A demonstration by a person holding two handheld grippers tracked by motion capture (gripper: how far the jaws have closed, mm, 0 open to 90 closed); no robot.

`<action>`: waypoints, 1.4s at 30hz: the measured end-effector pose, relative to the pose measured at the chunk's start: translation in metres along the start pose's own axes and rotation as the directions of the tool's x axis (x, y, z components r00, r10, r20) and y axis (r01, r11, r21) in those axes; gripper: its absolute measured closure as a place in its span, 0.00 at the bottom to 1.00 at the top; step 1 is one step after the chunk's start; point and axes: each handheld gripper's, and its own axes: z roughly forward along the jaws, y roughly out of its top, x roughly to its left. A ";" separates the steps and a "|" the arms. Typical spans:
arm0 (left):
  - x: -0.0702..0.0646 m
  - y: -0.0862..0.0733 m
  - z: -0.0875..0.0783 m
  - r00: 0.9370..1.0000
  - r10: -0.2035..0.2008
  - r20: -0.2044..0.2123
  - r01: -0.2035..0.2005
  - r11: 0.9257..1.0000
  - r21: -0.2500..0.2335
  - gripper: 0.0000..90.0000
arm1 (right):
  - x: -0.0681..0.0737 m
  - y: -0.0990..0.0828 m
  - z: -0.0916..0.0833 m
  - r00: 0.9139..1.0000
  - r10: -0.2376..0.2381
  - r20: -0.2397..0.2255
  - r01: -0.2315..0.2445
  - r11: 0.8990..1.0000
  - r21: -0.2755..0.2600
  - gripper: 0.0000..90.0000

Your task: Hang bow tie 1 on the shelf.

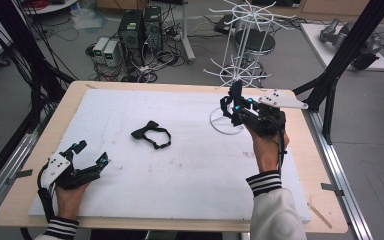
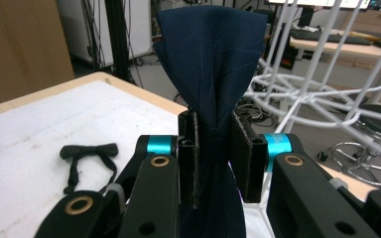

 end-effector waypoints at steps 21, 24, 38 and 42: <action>0.000 0.000 0.000 1.000 0.000 0.000 0.000 1.000 0.000 0.15 | -0.024 0.005 0.005 0.999 0.027 0.031 -0.026 1.000 -0.006 0.84; 0.000 0.000 0.000 1.000 0.000 0.000 0.000 1.000 0.000 0.15 | -0.027 0.006 0.006 0.999 0.017 0.035 -0.017 1.000 0.000 0.84; 0.000 0.000 0.000 1.000 0.002 0.001 -0.002 1.000 0.000 0.15 | -0.035 0.005 0.010 0.999 0.012 0.053 -0.013 1.000 0.017 0.84; 0.000 0.000 0.000 1.000 0.001 0.001 -0.001 1.000 -0.002 0.15 | -0.035 0.006 0.013 0.998 -0.008 0.060 0.006 1.000 0.025 0.84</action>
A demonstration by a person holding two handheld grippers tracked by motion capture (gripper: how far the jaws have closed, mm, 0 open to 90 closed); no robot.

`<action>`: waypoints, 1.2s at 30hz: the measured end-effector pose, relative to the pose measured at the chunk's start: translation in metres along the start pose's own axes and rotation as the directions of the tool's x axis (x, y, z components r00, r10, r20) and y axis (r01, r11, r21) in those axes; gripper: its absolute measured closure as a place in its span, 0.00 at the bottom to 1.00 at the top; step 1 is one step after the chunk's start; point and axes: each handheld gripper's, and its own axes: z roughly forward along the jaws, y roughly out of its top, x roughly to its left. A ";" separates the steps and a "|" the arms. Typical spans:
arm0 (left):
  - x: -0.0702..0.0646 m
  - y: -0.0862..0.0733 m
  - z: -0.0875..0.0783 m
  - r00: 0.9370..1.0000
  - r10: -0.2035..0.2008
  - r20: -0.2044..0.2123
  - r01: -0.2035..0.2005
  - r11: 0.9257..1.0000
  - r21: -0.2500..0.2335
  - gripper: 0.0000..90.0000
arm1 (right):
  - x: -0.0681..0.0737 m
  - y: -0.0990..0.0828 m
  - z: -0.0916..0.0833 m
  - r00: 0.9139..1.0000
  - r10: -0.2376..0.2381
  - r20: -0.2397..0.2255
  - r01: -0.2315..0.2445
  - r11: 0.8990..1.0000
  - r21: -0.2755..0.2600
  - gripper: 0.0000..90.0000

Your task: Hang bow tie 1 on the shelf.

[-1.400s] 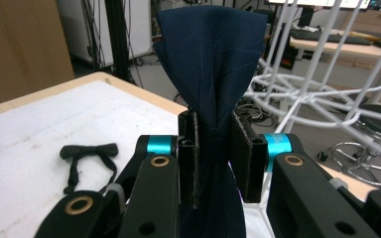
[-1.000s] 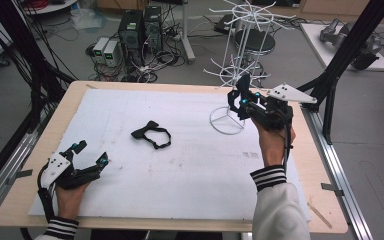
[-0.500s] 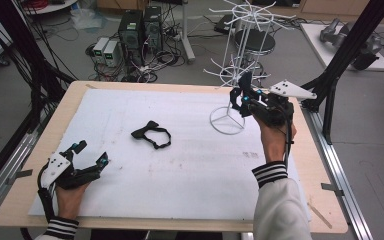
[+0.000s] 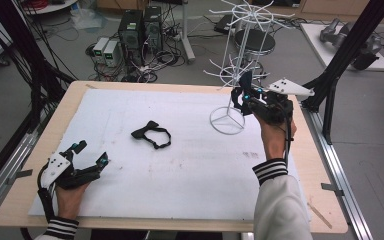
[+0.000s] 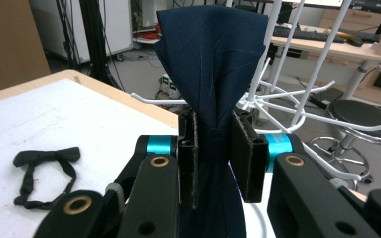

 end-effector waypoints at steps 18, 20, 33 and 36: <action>0.000 0.000 0.000 1.000 -0.005 -0.002 0.005 1.000 -0.002 0.15 | -0.011 0.001 -0.003 1.000 0.006 0.005 -0.006 1.000 -0.006 0.83; 0.000 0.000 0.000 1.000 -0.003 -0.002 0.003 1.000 -0.003 0.15 | -0.012 0.001 -0.004 1.000 0.006 0.004 -0.006 1.000 -0.005 0.83; 0.000 0.000 0.000 1.000 -0.002 -0.002 0.002 1.000 -0.003 0.15 | -0.022 -0.004 0.003 1.000 0.016 0.001 -0.017 1.000 0.016 0.83; 0.000 0.000 0.000 1.000 -0.004 -0.002 0.004 1.000 -0.004 0.15 | -0.023 -0.003 0.006 1.000 0.013 0.003 -0.013 1.000 0.021 0.83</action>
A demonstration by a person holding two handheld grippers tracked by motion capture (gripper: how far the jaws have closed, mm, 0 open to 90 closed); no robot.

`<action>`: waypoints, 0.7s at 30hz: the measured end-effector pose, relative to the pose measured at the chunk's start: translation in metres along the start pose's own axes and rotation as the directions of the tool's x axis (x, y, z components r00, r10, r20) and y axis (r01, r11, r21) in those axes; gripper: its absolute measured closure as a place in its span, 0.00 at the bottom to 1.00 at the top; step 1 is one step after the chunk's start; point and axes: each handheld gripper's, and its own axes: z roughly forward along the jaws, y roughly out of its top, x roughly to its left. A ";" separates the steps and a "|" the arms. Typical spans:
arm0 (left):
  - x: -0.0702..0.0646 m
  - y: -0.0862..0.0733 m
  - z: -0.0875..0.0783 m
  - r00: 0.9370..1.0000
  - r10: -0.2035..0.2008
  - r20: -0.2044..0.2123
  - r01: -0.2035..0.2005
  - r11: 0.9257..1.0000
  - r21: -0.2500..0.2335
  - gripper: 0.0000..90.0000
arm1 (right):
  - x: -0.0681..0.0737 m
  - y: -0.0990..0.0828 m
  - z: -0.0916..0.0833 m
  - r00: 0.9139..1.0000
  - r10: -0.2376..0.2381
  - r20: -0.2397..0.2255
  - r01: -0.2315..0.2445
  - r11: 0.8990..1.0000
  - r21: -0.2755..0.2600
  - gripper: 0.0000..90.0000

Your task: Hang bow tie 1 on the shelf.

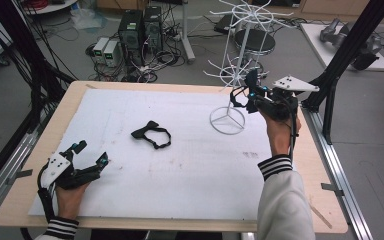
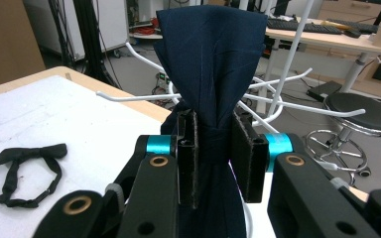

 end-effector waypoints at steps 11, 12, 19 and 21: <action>0.000 0.000 0.000 1.000 0.003 0.000 -0.003 1.000 0.003 0.15 | -0.003 0.006 0.004 1.000 0.001 0.011 -0.001 1.000 -0.006 0.82; 0.000 0.000 0.000 1.000 0.003 0.000 -0.003 1.000 0.003 0.15 | -0.002 0.006 0.005 1.000 0.002 0.013 -0.002 1.000 -0.005 0.82; 0.000 0.000 0.000 1.000 0.002 0.000 -0.002 1.000 0.002 0.15 | -0.003 0.006 0.007 0.999 0.001 0.033 -0.001 1.000 -0.008 0.76; 0.000 0.000 0.000 1.000 0.003 0.000 -0.003 1.000 0.003 0.15 | -0.002 0.006 0.007 0.999 -0.004 0.048 0.004 1.000 -0.007 0.72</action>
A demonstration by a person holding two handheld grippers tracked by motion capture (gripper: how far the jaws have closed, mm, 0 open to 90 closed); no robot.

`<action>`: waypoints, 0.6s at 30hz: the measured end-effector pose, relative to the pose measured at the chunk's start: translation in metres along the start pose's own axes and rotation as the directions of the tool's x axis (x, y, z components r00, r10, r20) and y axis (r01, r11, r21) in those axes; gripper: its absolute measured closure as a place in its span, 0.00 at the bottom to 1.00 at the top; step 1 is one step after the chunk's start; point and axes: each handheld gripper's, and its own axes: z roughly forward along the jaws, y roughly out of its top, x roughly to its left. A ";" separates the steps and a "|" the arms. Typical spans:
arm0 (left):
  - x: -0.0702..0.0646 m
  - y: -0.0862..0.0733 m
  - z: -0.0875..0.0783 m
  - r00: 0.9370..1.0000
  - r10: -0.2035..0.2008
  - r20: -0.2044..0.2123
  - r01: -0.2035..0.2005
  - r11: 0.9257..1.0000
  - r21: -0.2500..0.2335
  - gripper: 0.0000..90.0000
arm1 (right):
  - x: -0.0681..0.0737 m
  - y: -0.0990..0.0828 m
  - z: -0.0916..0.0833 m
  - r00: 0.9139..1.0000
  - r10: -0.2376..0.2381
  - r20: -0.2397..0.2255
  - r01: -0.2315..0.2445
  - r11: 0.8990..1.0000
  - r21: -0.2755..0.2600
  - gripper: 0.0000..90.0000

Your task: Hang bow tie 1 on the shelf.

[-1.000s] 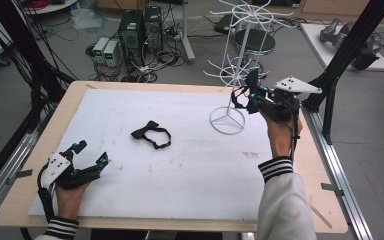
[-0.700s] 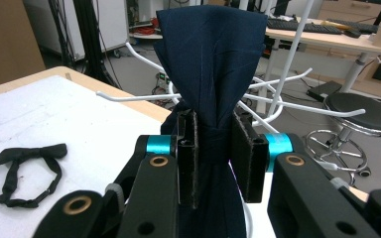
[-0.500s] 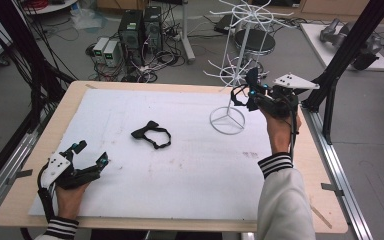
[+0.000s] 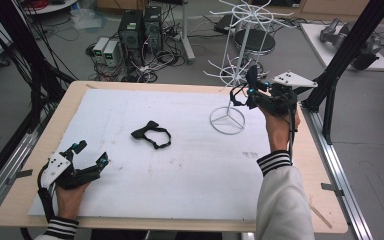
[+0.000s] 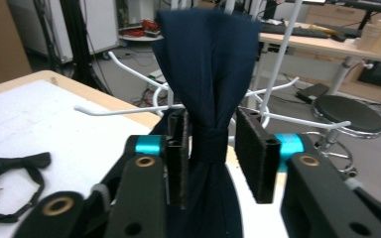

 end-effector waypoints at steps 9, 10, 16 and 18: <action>0.000 0.000 0.000 1.000 -0.001 0.000 0.001 1.000 0.000 0.15 | 0.002 0.002 -0.003 0.997 -0.014 0.082 0.016 1.000 -0.025 0.40; 0.000 0.000 0.000 1.000 0.000 0.000 0.000 1.000 0.000 0.15 | 0.004 0.002 -0.004 0.996 -0.010 0.091 0.013 0.999 -0.033 0.35; 0.000 0.000 0.000 1.000 0.001 0.000 -0.001 1.000 0.002 0.15 | 0.006 0.004 -0.010 0.996 0.023 0.082 -0.017 0.997 -0.076 0.13; 0.000 0.000 0.000 1.000 0.001 0.000 -0.001 1.000 0.002 0.15 | 0.007 0.002 -0.015 0.997 0.023 0.077 -0.016 0.996 -0.082 0.13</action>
